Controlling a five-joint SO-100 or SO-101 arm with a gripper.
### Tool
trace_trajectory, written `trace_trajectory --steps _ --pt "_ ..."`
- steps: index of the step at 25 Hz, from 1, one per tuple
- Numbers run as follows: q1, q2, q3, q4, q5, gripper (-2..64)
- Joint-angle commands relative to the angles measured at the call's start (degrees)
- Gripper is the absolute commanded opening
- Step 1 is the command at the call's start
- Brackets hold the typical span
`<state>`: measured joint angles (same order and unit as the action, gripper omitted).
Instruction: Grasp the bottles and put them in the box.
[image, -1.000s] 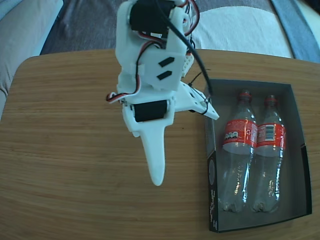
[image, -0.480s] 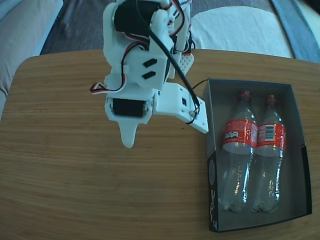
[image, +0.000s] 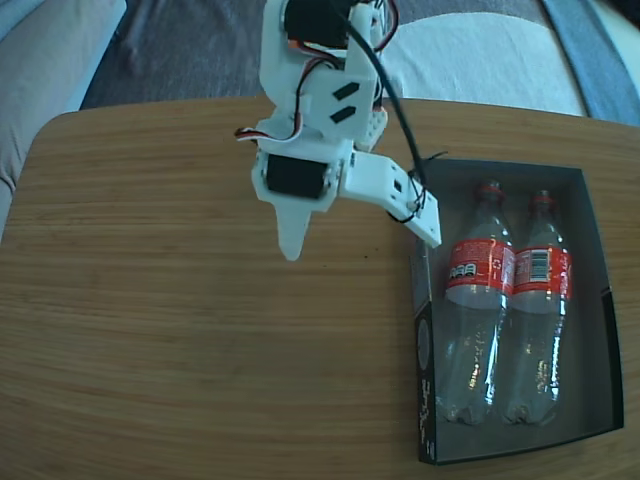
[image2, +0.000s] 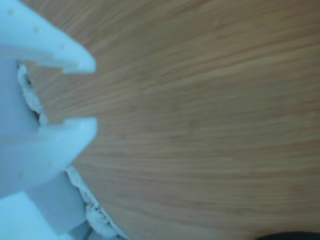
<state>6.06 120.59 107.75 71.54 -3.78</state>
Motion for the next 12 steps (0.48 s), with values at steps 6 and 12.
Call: trace_trajectory --steps 6,12 --pt "-5.98 15.73 13.71 -6.33 0.09 7.6" --pt "-6.50 24.96 23.20 -7.91 0.09 7.6"
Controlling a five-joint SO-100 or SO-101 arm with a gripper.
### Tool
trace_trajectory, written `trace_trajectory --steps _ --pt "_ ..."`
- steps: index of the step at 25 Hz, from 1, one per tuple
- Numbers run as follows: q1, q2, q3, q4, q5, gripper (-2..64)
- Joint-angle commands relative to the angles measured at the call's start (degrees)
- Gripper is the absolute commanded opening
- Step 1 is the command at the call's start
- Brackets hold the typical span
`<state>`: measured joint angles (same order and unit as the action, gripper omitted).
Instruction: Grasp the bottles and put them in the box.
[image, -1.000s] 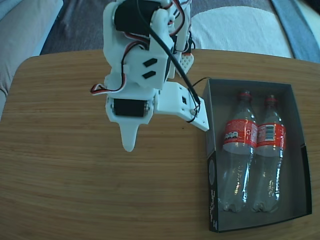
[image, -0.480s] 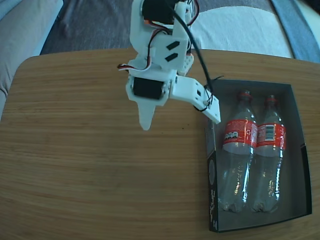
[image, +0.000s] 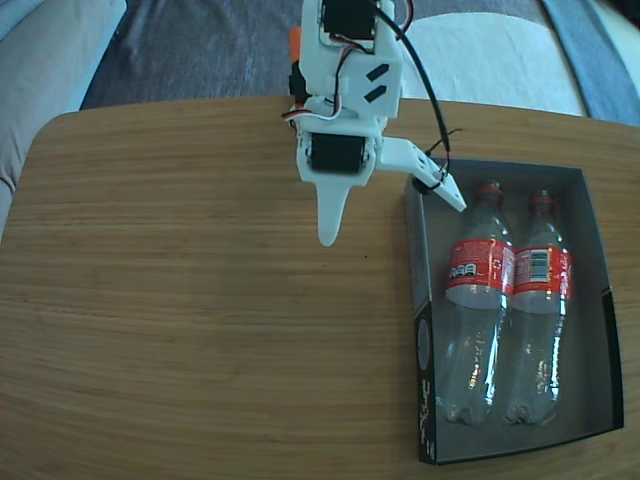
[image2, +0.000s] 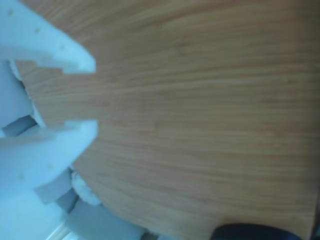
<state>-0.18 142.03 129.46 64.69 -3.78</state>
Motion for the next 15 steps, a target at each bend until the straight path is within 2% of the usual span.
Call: trace_trajectory --steps 1,8,15 --pt "-0.26 4.92 3.69 -1.85 0.09 7.6" --pt "0.00 16.35 18.46 -7.91 0.09 7.5" --pt "0.35 24.26 25.58 -8.09 0.18 7.5"
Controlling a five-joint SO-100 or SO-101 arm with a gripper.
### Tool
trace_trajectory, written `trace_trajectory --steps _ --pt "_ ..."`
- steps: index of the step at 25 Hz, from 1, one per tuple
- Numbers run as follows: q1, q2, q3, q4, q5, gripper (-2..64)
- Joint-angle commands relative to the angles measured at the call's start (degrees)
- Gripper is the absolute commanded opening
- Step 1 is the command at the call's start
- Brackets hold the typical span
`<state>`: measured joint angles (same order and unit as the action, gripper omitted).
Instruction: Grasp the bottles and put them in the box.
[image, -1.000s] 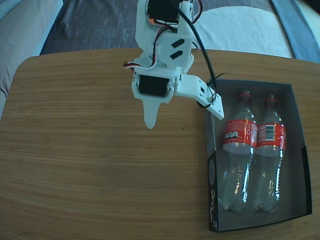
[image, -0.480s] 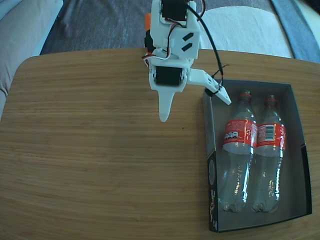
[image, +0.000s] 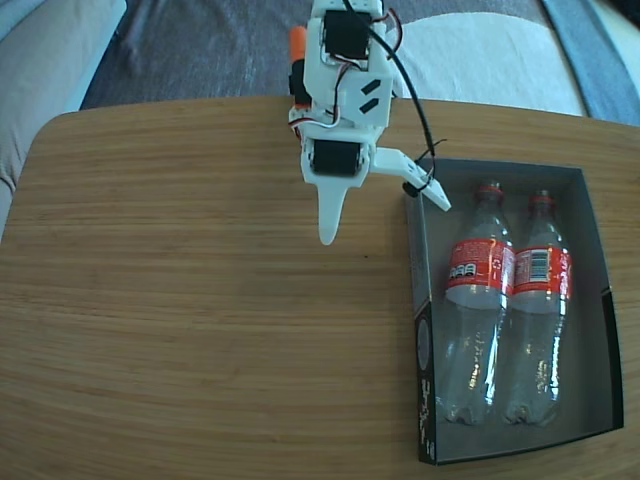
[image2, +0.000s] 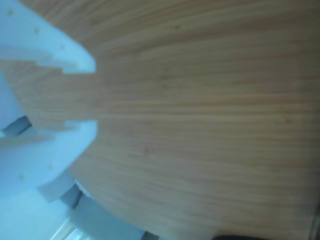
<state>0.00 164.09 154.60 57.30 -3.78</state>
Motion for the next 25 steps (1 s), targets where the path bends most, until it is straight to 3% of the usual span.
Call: trace_trajectory --steps 1,10,25 --pt "0.18 3.25 1.23 -0.70 0.18 7.5" --pt "0.26 11.69 4.66 0.09 0.18 6.9" --pt "0.26 12.04 5.63 0.18 0.26 6.9"
